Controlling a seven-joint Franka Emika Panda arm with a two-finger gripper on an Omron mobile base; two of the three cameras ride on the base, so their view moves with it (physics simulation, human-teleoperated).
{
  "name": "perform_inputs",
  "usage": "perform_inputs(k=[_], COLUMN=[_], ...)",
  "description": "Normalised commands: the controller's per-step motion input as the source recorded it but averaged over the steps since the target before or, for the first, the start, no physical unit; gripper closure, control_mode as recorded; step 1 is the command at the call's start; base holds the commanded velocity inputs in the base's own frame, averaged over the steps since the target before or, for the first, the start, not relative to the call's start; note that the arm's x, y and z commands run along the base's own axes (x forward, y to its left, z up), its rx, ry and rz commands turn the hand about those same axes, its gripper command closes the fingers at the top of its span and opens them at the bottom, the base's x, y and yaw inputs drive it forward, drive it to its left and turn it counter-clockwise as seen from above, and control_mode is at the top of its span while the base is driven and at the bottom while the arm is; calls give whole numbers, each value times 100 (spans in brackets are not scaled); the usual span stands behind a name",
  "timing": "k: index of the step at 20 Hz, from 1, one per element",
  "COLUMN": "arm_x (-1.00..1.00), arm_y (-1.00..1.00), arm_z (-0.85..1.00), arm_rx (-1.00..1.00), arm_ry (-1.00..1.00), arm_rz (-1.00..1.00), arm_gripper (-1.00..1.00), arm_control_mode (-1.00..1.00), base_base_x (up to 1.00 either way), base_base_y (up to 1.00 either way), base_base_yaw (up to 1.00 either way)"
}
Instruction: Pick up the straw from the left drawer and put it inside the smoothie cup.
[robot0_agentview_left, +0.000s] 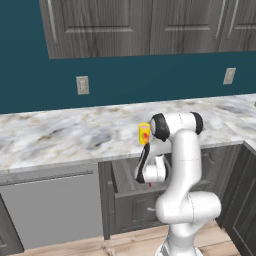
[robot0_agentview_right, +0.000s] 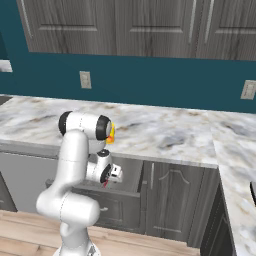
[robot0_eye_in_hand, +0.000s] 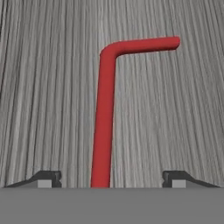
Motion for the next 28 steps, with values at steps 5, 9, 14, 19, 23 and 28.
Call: perform_inputs(k=[5, 9, 14, 19, 23, 28], arm_x=[-4, -78, -100, -53, -24, -28], arm_y=[1, 0, 0, 0, 0, 0], arm_z=[-35, -34, -20, 35, 91, 100], arm_rx=[-4, -9, -7, 0, 0, 0], arm_ry=[6, 17, 15, 1, -8, -20], arm_rz=[0, 0, 0, 0, 0, -4], arm_gripper=[100, 100, 100, 100, 100, 100], arm_control_mode=[-100, -100, -100, -100, -100, -100], base_base_x=[0, 0, 0, 0, 0, 0], base_base_y=[0, 0, 0, 0, 0, 0], base_base_yaw=[0, 0, 0, 0, 0, 0])
